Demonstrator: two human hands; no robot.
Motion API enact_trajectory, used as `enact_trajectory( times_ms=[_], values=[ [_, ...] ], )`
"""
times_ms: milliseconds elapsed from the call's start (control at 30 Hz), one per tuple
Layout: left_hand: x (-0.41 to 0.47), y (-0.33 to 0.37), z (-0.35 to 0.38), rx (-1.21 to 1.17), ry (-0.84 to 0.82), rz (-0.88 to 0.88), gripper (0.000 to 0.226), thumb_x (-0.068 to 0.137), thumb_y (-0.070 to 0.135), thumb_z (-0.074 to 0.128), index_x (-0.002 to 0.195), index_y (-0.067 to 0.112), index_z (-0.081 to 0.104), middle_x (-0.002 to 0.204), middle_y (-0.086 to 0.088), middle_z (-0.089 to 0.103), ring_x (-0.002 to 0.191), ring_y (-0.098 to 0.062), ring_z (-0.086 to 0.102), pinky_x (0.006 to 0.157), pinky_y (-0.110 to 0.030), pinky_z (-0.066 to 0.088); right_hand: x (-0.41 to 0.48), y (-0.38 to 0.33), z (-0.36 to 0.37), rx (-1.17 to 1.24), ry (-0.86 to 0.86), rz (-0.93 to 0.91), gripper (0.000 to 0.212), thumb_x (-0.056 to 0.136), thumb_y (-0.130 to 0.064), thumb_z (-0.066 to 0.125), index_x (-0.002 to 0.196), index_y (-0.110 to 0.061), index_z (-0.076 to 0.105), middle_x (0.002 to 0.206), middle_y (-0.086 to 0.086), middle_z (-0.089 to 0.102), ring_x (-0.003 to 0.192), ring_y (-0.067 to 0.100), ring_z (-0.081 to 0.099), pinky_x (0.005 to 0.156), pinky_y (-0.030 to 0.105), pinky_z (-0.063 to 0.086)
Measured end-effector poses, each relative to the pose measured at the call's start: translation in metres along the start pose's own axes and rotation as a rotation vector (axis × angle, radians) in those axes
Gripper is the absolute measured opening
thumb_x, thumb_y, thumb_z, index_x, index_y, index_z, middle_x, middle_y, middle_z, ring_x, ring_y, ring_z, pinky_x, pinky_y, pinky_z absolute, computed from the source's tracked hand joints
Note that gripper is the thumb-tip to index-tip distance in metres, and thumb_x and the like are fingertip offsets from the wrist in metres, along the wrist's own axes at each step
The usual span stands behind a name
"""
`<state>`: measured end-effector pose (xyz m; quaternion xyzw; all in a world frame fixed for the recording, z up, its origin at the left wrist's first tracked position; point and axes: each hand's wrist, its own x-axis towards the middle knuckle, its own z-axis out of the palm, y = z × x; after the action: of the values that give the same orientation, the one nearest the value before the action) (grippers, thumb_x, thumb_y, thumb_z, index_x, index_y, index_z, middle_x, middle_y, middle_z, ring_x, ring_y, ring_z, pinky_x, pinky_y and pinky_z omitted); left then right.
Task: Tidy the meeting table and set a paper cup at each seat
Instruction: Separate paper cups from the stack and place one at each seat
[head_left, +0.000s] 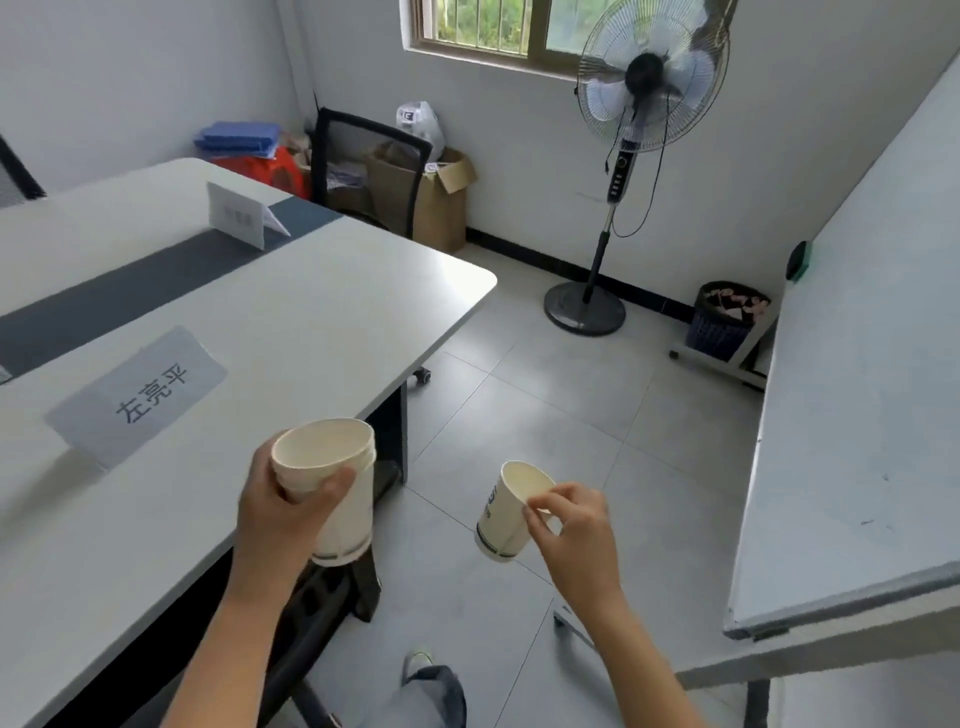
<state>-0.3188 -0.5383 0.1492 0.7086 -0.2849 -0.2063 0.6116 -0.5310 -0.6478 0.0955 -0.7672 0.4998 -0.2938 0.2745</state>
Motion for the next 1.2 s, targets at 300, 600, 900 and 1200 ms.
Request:
enact_trajectory(
  times_ms=[300,600,900,1200],
  values=[
    [0.090,-0.075,-0.105,-0.082,0.498,-0.144,0.086,0.046,0.055,0.068,0.108,-0.003,0.053,0.101,-0.023,0.058,0.083,-0.025,0.055,0.062,-0.027,0.045,0.104,-0.053,0.090,-0.118,-0.214,-0.329,0.013,0.086,-0.021,0.060,0.085,-0.014,0.071,0.093,0.002,0.067,0.085,0.016,0.046,0.056,0.009,0.025],
    [0.091,-0.095,-0.118,0.006,0.693,-0.236,0.096,0.034,0.057,0.062,0.116,0.010,0.048,0.108,-0.004,0.054,0.094,-0.023,0.051,0.080,-0.034,0.038,0.165,-0.114,0.188,-0.042,-0.361,-0.448,0.007,0.080,-0.009,0.063,0.081,-0.007,0.069,0.086,0.009,0.067,0.076,0.029,0.061,0.066,0.027,0.045],
    [0.091,-0.107,-0.125,0.003,0.727,-0.329,0.086,0.036,0.057,0.063,0.113,0.023,0.045,0.105,0.001,0.054,0.095,-0.021,0.052,0.081,-0.031,0.039,0.203,-0.160,0.267,-0.229,-0.587,-0.476,0.021,0.091,-0.013,0.046,0.102,-0.003,0.061,0.114,0.013,0.058,0.109,0.029,0.047,0.082,0.035,0.042],
    [0.096,-0.103,-0.122,0.081,0.761,-0.319,0.092,0.038,0.059,0.061,0.119,0.018,0.044,0.105,0.000,0.055,0.096,-0.022,0.053,0.080,-0.030,0.039,0.209,-0.159,0.259,-0.199,-0.551,-0.586,0.035,0.087,-0.012,0.053,0.121,-0.012,0.053,0.130,0.012,0.047,0.110,0.031,0.052,0.073,0.037,0.047]
  ],
)
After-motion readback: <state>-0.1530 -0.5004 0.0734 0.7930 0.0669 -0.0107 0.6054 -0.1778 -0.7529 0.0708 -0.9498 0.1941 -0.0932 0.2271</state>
